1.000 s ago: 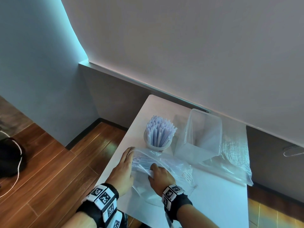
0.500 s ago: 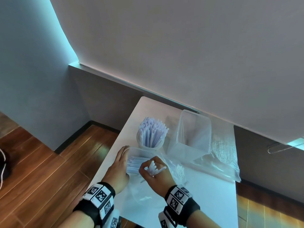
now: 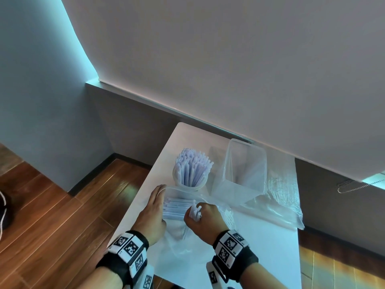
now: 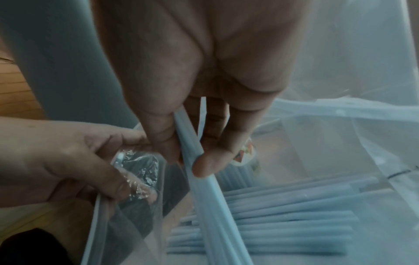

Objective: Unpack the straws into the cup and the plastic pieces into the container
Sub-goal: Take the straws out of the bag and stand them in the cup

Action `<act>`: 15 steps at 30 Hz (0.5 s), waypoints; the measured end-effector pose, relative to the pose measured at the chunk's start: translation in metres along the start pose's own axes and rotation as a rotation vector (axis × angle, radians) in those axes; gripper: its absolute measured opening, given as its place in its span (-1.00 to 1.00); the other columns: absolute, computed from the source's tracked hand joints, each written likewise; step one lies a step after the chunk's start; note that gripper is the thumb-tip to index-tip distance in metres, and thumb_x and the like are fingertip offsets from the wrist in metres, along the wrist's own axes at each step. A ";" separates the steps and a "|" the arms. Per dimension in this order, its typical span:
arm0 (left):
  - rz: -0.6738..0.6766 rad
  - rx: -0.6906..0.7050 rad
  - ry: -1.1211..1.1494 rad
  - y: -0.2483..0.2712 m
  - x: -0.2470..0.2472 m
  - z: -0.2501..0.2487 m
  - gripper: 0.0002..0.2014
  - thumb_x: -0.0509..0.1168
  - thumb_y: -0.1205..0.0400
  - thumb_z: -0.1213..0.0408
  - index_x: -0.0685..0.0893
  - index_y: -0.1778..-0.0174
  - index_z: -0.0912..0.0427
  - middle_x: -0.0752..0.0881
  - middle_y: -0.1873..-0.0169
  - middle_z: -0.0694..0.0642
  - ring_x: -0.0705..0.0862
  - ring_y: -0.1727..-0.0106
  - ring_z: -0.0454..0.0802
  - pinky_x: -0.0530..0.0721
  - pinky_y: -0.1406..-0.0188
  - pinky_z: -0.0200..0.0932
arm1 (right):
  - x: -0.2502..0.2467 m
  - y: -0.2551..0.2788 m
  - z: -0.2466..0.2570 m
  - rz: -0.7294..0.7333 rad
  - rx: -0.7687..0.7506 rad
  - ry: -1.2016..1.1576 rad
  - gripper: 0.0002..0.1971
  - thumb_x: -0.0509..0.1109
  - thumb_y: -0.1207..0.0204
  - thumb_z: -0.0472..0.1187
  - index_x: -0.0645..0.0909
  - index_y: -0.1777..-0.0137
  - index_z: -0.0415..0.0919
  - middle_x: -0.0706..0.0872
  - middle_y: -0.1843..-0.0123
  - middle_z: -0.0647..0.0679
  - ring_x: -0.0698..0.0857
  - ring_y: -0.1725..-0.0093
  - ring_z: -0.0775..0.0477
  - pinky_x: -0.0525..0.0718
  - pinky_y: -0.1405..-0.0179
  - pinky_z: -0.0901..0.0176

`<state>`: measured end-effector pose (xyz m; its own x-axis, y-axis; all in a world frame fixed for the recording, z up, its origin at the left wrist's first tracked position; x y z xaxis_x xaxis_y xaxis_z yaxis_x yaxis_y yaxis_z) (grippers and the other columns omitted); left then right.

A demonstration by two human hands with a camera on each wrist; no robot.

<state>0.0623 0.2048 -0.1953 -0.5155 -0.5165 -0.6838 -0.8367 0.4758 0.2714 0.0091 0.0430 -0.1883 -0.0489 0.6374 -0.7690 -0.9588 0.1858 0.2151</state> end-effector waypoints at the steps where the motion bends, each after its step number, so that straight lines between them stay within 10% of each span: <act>1: -0.001 -0.005 0.001 0.000 0.000 0.000 -0.02 0.36 -0.54 0.59 -0.09 -0.69 -0.05 -0.03 -0.66 -0.12 0.35 -0.56 -0.02 0.64 -0.30 -0.24 | -0.002 -0.001 0.003 0.022 -0.017 0.032 -0.64 0.30 -0.37 -0.18 0.22 0.55 -0.10 0.34 0.56 0.01 0.36 0.49 -0.02 0.43 0.46 0.12; 9: 0.007 0.006 0.034 -0.002 0.003 0.002 -0.01 0.36 -0.50 0.58 -0.09 -0.65 -0.14 0.08 -0.59 -0.14 0.40 -0.51 -0.04 0.58 -0.30 -0.26 | -0.115 -0.004 0.060 -0.069 -0.185 -0.226 -0.91 0.48 -0.37 -0.29 0.73 0.34 -0.16 0.77 0.45 -0.05 0.77 0.44 0.02 0.77 0.31 0.15; 15: 0.014 0.017 0.041 -0.002 0.004 0.002 0.00 0.36 -0.49 0.60 -0.05 -0.68 -0.09 0.05 -0.63 -0.15 0.44 -0.51 -0.03 0.67 -0.27 -0.24 | -0.169 -0.037 0.085 -0.252 -0.302 -0.091 -0.69 0.47 -0.35 -0.33 0.59 0.48 0.08 0.70 0.54 0.12 0.73 0.47 0.18 0.54 0.44 0.52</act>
<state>0.0619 0.2032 -0.1997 -0.5347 -0.5378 -0.6518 -0.8260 0.4954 0.2688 0.0765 -0.0079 -0.0151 0.2098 0.6664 -0.7155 -0.9775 0.1248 -0.1704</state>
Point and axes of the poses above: each hand's wrist, its own y-axis away from the middle knuckle, its own x-axis out of the palm, z = x × y, the point moved 4 cm from there along -y, towards the middle knuckle
